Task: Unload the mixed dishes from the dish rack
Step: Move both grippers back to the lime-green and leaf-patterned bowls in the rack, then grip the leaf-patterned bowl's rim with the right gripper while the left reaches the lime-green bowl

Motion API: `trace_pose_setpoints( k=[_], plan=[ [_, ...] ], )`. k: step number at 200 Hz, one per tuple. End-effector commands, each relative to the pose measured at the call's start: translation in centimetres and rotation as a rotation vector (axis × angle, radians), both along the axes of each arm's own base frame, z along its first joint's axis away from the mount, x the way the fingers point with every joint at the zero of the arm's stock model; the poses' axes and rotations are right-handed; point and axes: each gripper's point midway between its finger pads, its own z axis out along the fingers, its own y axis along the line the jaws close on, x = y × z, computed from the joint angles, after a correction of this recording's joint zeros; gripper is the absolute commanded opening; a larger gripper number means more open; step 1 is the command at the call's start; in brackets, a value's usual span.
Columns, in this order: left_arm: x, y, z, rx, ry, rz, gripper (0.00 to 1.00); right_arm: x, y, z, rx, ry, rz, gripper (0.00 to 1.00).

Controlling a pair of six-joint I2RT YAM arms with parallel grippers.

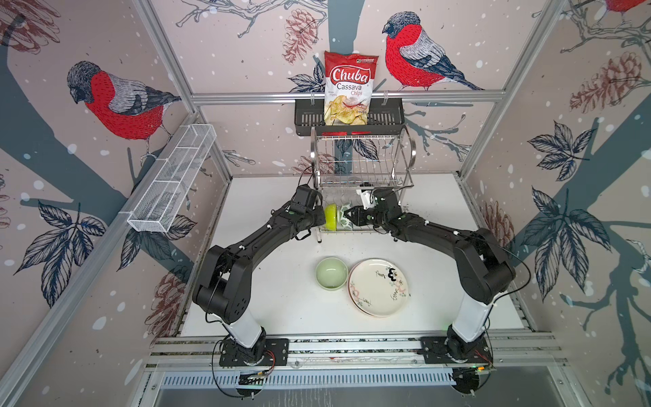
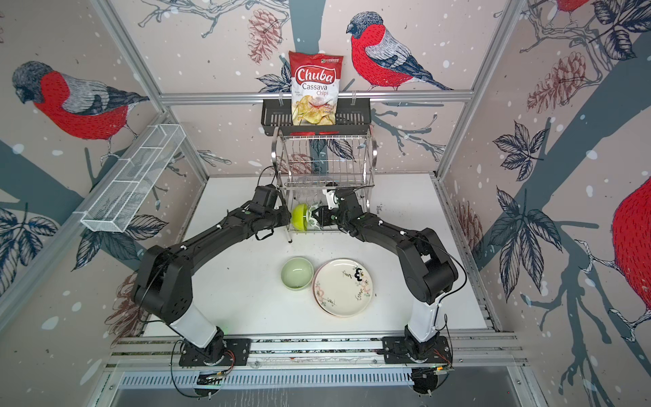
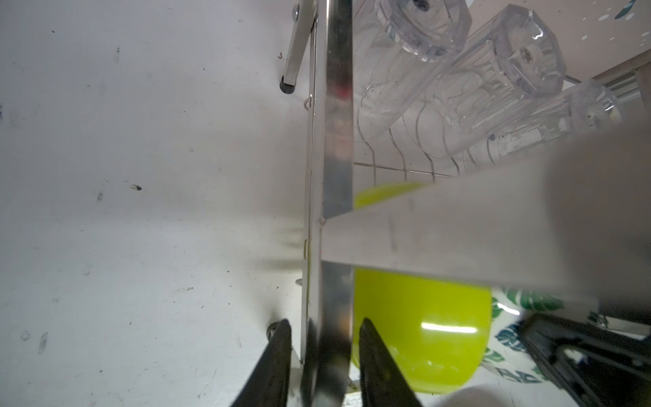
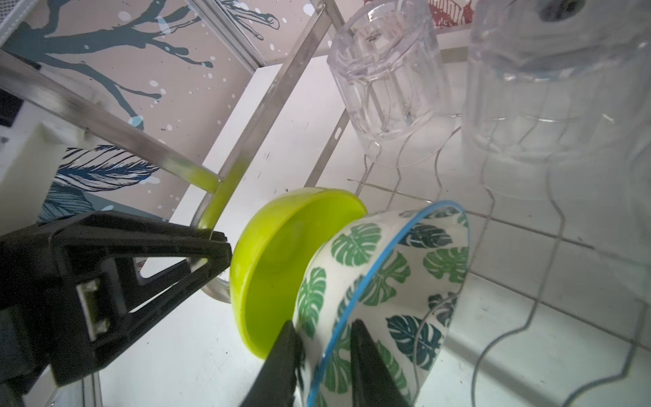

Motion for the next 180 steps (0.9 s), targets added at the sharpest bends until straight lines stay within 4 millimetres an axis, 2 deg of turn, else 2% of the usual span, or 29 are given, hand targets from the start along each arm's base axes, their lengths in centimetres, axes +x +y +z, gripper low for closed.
trace_pose_setpoints(
  k=[1, 47, 85, 180],
  plan=[
    [0.2, 0.1, 0.2, 0.009, -0.008, -0.006, 0.34, 0.9, -0.8, -1.2, 0.017, 0.044, -0.061, 0.23],
    [0.1, 0.2, -0.4, 0.012, 0.003, -0.004, 0.33, 0.9, -0.2, -2.3, 0.074, 0.100, -0.046, 0.13],
    [0.0, 0.1, -0.7, 0.009, 0.010, -0.007, 0.32, 0.9, -0.3, -2.3, 0.132, 0.128, -0.038, 0.08],
    [-0.2, 0.4, -1.2, 0.015, 0.021, -0.003, 0.32, -0.4, -0.3, -1.3, 0.379, 0.192, 0.035, 0.07]
  ],
)
